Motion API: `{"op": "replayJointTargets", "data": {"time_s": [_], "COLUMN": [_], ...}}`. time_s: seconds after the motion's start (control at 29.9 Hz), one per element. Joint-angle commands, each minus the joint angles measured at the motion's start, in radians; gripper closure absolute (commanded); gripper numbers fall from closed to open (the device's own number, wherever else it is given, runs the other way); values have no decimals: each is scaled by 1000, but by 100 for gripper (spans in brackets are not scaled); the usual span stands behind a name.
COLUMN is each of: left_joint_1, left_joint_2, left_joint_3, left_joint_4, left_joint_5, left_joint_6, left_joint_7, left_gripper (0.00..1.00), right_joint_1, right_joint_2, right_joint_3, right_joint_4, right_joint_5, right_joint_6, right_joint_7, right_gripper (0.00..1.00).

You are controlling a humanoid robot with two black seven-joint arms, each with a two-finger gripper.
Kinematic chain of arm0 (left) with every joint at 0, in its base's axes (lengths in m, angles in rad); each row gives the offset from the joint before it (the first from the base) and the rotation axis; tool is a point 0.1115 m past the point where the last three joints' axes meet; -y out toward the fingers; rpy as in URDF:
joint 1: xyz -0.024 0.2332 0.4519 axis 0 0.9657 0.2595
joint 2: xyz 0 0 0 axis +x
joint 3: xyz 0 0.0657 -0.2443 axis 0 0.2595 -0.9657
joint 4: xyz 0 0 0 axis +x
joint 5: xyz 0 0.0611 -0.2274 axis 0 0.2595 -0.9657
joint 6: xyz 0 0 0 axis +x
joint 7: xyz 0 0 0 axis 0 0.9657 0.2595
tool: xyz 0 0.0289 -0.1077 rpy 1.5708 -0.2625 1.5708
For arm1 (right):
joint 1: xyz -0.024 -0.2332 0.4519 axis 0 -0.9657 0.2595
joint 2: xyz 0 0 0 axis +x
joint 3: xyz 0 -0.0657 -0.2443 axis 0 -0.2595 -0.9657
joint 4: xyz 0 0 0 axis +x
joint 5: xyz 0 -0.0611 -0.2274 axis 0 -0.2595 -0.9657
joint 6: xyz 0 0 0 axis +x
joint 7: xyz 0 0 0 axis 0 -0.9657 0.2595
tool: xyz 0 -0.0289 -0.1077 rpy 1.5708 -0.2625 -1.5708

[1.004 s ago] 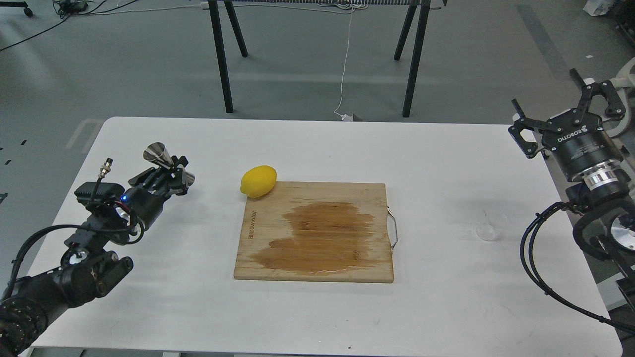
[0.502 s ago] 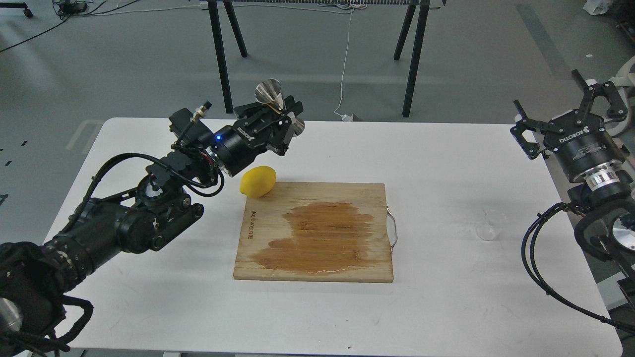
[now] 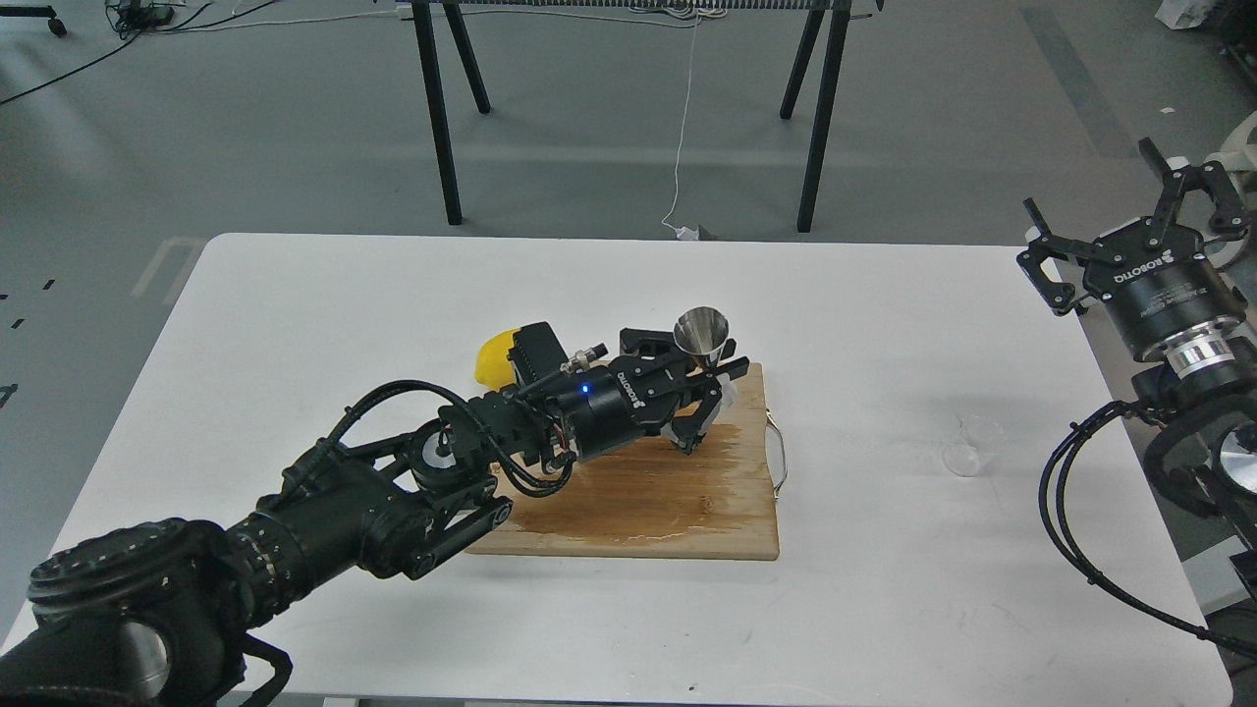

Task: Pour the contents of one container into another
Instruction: 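Carry the jigger with the left gripper over the cutting board, then lower the jigger onto the board and open the left gripper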

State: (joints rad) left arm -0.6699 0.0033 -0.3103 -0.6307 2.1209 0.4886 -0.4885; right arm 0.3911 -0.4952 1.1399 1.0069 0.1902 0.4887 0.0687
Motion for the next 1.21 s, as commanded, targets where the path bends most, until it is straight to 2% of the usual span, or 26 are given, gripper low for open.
{"op": "replayJointTargets", "data": {"time_s": [0.0, 0.33, 0.64, 0.87, 1.17], "left_joint_1": [33, 66, 70, 70, 70], "left_joint_2": [-3, -3, -3, -3, -3], "left_joint_3": [17, 33, 34, 34, 34], "left_joint_4": [34, 132, 140, 138, 138], "left_joint_5": [7, 13, 13, 13, 13], "left_joint_6": [0, 0, 0, 0, 0], "left_joint_7": [0, 0, 0, 0, 0], "left_gripper": [96, 96, 92, 75, 65], "right_joint_1": [-8, -34, -34, -34, -34], "right_joint_2": [-3, 1, -2, -2, -2], "right_joint_3": [-2, 1, 1, 1, 4], "right_joint_4": [-11, -8, -7, -7, -5], "right_joint_5": [0, 0, 0, 2, 2], "right_joint_6": [0, 0, 0, 0, 0], "right_joint_7": [-6, -6, -3, -1, -1], "right_gripper": [1, 1, 1, 1, 1]}}
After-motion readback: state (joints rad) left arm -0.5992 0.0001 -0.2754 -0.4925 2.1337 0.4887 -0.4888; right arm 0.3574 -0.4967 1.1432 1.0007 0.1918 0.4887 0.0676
